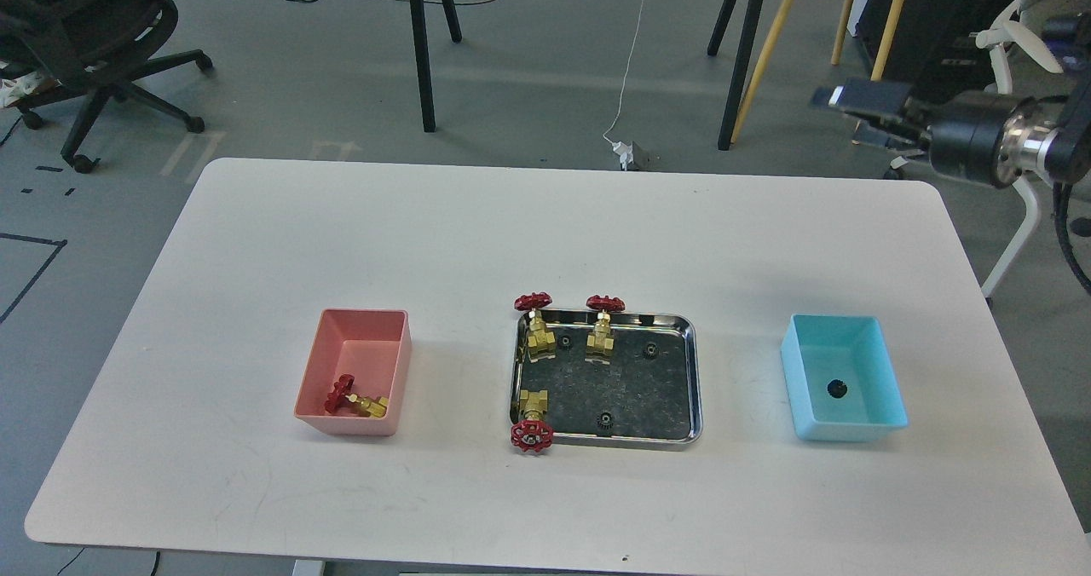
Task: Place valve in pink box and gear in blue box
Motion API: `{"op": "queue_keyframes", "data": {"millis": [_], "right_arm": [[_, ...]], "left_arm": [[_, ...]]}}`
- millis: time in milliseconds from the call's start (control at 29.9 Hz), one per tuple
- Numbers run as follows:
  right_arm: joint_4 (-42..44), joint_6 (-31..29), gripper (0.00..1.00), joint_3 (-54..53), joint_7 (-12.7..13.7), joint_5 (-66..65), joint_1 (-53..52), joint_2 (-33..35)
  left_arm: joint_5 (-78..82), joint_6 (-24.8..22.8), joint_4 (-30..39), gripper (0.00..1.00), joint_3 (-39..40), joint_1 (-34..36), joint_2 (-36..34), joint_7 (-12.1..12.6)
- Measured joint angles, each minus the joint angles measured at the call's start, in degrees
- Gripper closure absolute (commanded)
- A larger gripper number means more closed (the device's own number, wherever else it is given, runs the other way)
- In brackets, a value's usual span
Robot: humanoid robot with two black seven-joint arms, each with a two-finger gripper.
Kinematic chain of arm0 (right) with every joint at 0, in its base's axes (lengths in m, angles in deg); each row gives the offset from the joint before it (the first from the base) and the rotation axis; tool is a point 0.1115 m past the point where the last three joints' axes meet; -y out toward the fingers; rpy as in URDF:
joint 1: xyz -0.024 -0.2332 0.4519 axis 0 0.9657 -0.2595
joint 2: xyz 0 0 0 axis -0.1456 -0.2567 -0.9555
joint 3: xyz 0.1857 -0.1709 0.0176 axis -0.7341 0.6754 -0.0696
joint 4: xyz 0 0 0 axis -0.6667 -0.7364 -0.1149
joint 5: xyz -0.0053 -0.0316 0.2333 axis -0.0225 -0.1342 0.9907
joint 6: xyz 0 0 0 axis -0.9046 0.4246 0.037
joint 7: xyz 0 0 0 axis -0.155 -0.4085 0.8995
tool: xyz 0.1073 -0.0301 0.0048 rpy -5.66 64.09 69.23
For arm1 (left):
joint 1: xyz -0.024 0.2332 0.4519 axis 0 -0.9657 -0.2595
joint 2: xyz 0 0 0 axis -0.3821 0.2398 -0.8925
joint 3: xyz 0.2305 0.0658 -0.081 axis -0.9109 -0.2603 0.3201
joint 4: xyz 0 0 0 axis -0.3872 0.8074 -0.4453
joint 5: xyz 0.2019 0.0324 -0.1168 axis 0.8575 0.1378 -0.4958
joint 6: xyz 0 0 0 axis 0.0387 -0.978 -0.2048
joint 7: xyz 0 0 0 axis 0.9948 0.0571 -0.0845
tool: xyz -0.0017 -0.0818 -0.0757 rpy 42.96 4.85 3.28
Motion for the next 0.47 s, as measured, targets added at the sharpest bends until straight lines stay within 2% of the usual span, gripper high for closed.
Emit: {"op": "queue_keyframes", "data": {"millis": [167, 267, 368, 468], "right_arm": [[9.78, 1.12, 0.06, -4.55, 3.84, 11.44, -5.85, -4.32], [15.69, 8.00, 0.06, -4.48, 7.31, 19.48, -9.49, -7.95], [21.07, 18.51, 0.01, -4.20, 12.09, 25.03, -11.60, -12.94], [23.83, 26.46, 0.01, -3.51, 14.15, 26.58, -12.24, -17.87]], "left_arm": [[0.09, 0.07, -0.41, 0.03, -5.15, 0.01, 3.88, 0.02], [0.13, 0.15, -0.41, 0.03, -7.01, 0.01, 5.94, 0.08], [0.13, 0.28, -0.41, 0.03, -7.46, 0.14, 6.84, 0.31], [0.13, 0.34, -0.41, 0.03, -7.53, 0.35, 7.07, 0.65]]}}
